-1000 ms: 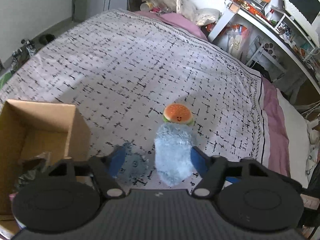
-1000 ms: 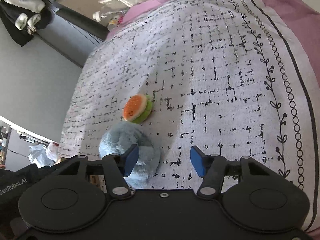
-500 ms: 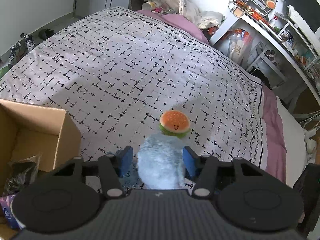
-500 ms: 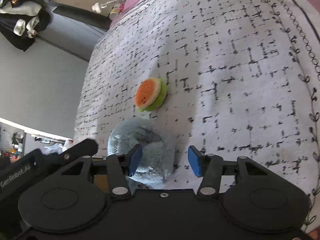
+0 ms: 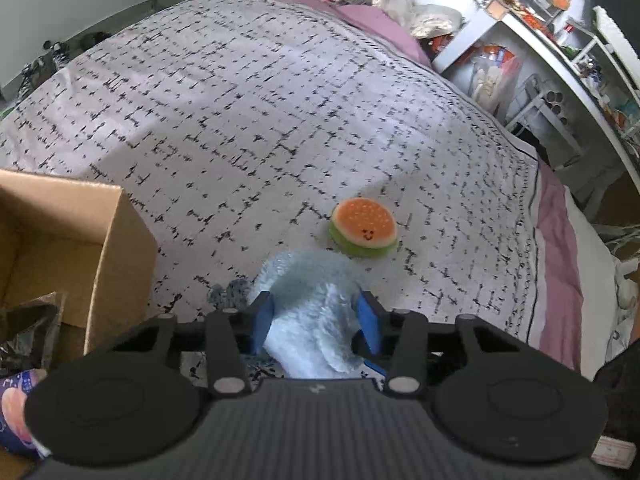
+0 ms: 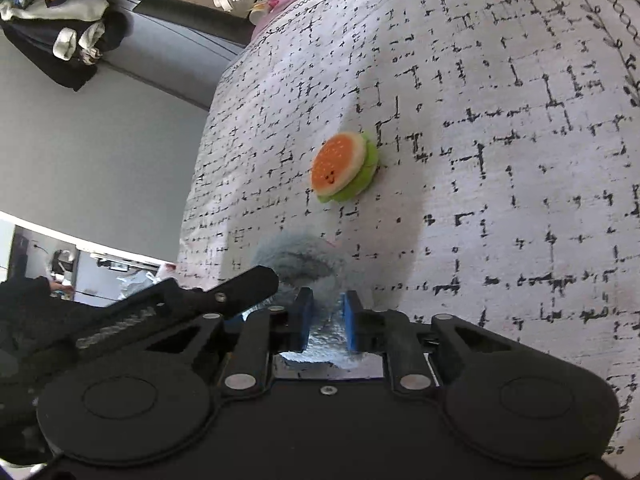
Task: Organize soft objects
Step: 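Lift the fluffy plush with both tools and carry it over the box, then open both tools dropping the fluffy plush into the cardboard box, then grasp the grey-blue bunny plush with the left tool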
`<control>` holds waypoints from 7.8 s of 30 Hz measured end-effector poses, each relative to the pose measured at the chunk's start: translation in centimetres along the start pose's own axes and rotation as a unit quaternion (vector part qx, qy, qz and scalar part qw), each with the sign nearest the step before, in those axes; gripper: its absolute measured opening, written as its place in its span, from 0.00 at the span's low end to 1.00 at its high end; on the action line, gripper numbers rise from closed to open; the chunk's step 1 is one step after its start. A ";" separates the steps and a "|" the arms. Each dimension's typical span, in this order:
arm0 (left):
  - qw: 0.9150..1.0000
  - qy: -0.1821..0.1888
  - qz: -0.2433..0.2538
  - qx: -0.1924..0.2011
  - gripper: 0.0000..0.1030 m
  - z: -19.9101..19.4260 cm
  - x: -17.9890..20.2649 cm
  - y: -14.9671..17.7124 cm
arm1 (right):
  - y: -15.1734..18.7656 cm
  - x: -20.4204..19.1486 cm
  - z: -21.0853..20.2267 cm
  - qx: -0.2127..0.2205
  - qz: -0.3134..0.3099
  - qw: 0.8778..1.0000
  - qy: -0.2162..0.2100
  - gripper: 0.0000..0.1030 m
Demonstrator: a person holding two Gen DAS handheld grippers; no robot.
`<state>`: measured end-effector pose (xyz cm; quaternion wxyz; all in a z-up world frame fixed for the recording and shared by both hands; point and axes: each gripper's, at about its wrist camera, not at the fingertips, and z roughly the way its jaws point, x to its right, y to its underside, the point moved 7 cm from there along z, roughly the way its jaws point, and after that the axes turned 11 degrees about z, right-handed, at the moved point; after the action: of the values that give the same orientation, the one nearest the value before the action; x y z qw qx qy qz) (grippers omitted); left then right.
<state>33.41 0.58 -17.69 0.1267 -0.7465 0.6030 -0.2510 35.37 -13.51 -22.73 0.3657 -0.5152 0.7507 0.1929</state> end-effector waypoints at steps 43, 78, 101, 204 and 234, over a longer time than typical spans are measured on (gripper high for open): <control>0.998 0.063 0.003 0.020 0.19 -7.7 0.6 2.9 | 4.7 -2.6 -6.6 0.068 -0.063 0.995 0.043 0.09; 0.991 0.089 -0.042 0.089 0.18 -15.8 -7.8 2.5 | 11.8 -13.2 -6.8 0.107 -0.155 0.981 0.053 0.10; 0.990 0.089 -0.070 0.079 0.18 -14.5 -16.8 1.4 | 15.5 -17.4 0.0 0.098 -0.158 0.980 0.075 0.10; 0.998 -0.066 0.018 -0.012 0.83 -2.7 0.8 4.1 | -0.3 -2.0 -7.5 0.116 -0.149 0.980 0.061 0.98; 0.993 -0.111 0.018 -0.032 0.35 4.5 -1.8 4.4 | -3.6 -1.5 0.7 0.068 -0.173 0.977 0.105 0.97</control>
<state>31.83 0.76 -24.10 0.1738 -0.7626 0.6061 -0.1448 39.19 -13.54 -21.72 0.3473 -0.6282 0.6960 0.0203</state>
